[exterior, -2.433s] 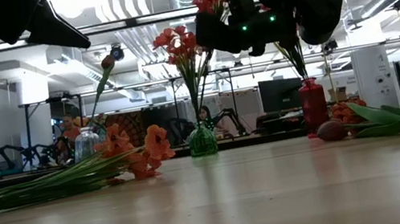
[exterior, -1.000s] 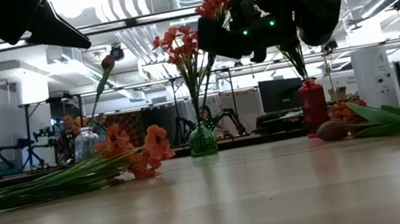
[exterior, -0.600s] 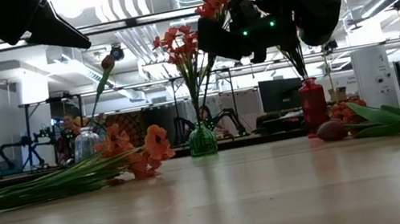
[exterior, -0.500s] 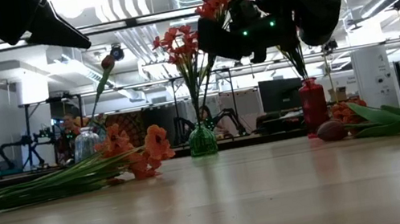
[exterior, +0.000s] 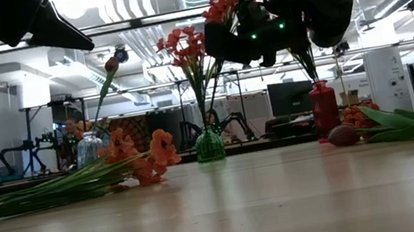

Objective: Sort flowers into vase by color
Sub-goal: Put the red flower into the green vase

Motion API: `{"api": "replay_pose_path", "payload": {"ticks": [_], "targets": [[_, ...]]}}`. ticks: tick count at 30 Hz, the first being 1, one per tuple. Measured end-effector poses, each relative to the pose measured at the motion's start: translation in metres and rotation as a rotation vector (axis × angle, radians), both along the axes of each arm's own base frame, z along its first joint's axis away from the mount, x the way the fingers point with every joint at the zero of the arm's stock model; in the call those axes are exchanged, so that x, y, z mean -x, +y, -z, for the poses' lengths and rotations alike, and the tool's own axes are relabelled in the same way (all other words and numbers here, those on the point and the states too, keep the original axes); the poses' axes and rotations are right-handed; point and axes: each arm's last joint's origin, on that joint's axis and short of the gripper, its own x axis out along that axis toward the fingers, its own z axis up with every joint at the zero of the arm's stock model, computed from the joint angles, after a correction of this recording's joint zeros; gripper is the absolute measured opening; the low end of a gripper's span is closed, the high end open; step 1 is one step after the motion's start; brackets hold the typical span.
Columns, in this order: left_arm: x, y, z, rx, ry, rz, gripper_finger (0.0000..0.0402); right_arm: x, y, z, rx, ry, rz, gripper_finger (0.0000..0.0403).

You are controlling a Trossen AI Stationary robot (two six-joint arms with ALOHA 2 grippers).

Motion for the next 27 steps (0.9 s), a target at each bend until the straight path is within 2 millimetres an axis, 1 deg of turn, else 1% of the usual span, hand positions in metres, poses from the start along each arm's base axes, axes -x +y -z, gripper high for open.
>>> {"api": "replay_pose_path", "payload": {"ticks": [7, 10, 21, 27], "targets": [[0.0, 0.0, 0.0, 0.0, 0.0, 0.0, 0.019, 0.0, 0.0001, 0.0, 0.006, 0.007, 0.001, 0.0023], [0.0, 0.0, 0.0, 0.0, 0.0, 0.0, 0.019, 0.0, 0.0, 0.0, 0.008, 0.009, 0.002, 0.0032], [0.0, 0.0, 0.0001, 0.0, 0.001, 0.0, 0.019, -0.0001, 0.0001, 0.0005, 0.004, 0.011, 0.002, 0.012], [0.0, 0.0, 0.0001, 0.0, 0.001, 0.0, 0.019, -0.0002, -0.0008, 0.0028, -0.018, 0.021, 0.005, 0.0155]]}}
